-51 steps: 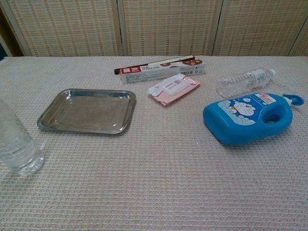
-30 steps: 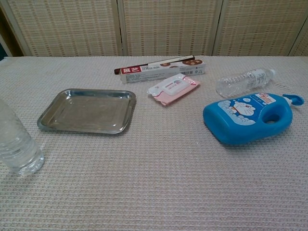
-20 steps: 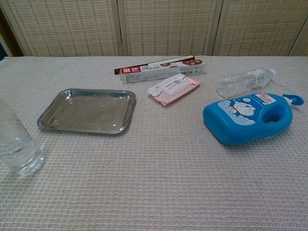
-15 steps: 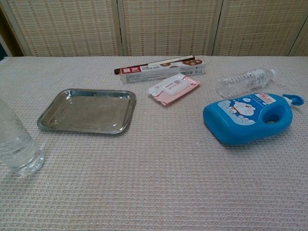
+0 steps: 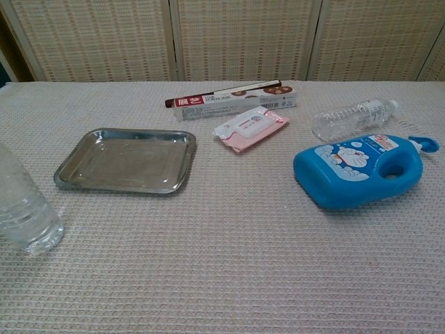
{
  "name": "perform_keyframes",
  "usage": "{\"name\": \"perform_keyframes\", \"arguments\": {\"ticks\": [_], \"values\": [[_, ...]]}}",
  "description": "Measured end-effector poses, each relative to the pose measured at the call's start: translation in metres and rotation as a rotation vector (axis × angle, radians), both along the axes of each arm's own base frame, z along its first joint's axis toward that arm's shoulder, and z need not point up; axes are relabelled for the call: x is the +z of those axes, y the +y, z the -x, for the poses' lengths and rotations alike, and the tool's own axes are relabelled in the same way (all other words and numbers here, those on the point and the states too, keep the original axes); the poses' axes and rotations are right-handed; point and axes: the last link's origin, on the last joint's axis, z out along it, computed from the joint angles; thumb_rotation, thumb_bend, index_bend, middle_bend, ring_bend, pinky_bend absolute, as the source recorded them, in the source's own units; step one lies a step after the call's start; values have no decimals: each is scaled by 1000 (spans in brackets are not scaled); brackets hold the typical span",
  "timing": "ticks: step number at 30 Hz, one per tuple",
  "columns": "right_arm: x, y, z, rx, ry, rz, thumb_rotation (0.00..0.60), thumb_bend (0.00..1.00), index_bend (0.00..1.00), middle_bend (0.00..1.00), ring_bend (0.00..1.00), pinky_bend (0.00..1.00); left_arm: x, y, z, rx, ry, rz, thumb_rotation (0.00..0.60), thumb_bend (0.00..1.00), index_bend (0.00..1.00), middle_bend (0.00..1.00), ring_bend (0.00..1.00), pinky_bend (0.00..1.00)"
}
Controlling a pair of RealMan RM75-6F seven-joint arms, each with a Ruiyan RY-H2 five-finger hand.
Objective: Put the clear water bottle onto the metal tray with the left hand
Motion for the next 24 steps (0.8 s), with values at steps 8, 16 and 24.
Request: {"name": "perform_keyframes", "arguments": {"ticks": [8,16,24], "values": [[0,0,0,1,-2,-5,600,183,0,0,0,39,-15,3,-11,11,-56,-4,600,383,0,0,0,126],[-1,0,0,-1,3,-12,600,183,0,0,0,39,-30,7,-16,48,-91,-15,600,380,0,0,0,125],[-2,0,1,-3,8,-17,600,183,0,0,0,39,-34,7,-15,66,-98,-20,600,381,0,5,0,121]]}}
